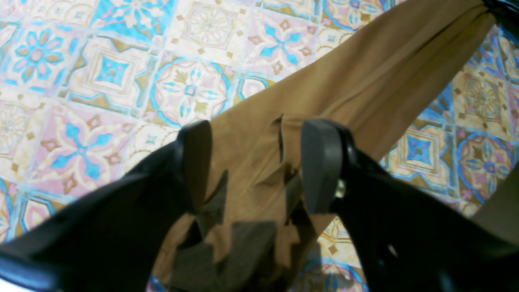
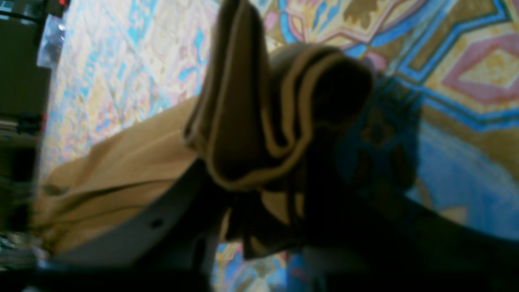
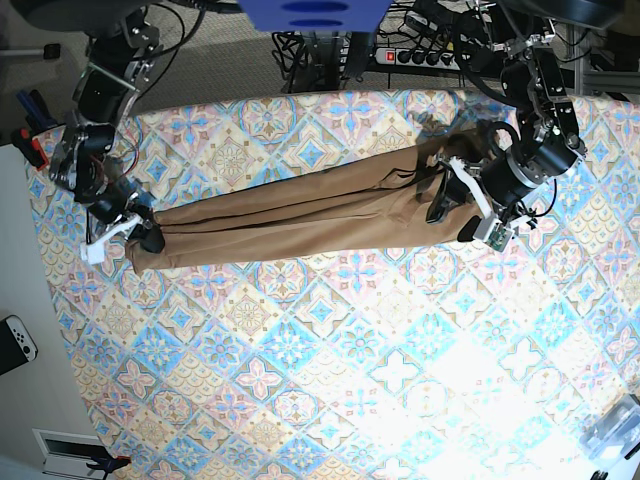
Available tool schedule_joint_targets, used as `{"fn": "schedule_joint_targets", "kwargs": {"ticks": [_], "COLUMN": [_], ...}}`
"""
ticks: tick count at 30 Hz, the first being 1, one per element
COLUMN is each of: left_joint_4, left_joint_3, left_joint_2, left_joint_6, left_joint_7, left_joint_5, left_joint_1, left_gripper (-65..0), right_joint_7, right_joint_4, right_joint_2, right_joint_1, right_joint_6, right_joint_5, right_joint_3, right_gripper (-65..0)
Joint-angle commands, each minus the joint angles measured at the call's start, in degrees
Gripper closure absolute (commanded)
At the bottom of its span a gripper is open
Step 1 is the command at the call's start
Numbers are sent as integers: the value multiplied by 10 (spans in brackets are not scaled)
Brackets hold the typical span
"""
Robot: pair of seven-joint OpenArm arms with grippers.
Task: Layout the t-shirt on the table in an organized manner, then fold the t-shirt properly
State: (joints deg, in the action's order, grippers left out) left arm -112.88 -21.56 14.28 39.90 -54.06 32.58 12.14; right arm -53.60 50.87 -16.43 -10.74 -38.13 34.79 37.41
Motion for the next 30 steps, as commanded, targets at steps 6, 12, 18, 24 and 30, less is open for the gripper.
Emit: {"fn": "schedule_joint_targets", "kwargs": {"ticks": [6, 12, 18, 24, 30], "left_joint_4": [-9, -9, -8, -8, -7], "left_joint_3": [-3, -3, -3, -3, -3], "left_joint_2": [5, 4, 4, 4, 4], "left_joint_6": [1, 1, 1, 1, 1], "left_joint_7": [13, 13, 13, 13, 13], "left_joint_5": [9, 8, 8, 7, 7], "left_joint_1": [2, 2, 1, 1, 1], "left_gripper": [-343, -343, -343, -343, -343], "right_joint_7": [-5, -9, -9, -9, -9], "right_joint_4": [55, 144, 273, 372, 432], "right_joint_2": [-16, -12, 38, 105, 156], "right_joint_1": [-59, -67, -64, -48, 1], "right_joint_6": [45, 50, 50, 50, 50], "right_joint_5": [-163, -306, -393, -466, -505], "right_joint_3": [-1, -1, -13, -77, -98], "right_gripper": [0, 0, 0, 0, 0]}}
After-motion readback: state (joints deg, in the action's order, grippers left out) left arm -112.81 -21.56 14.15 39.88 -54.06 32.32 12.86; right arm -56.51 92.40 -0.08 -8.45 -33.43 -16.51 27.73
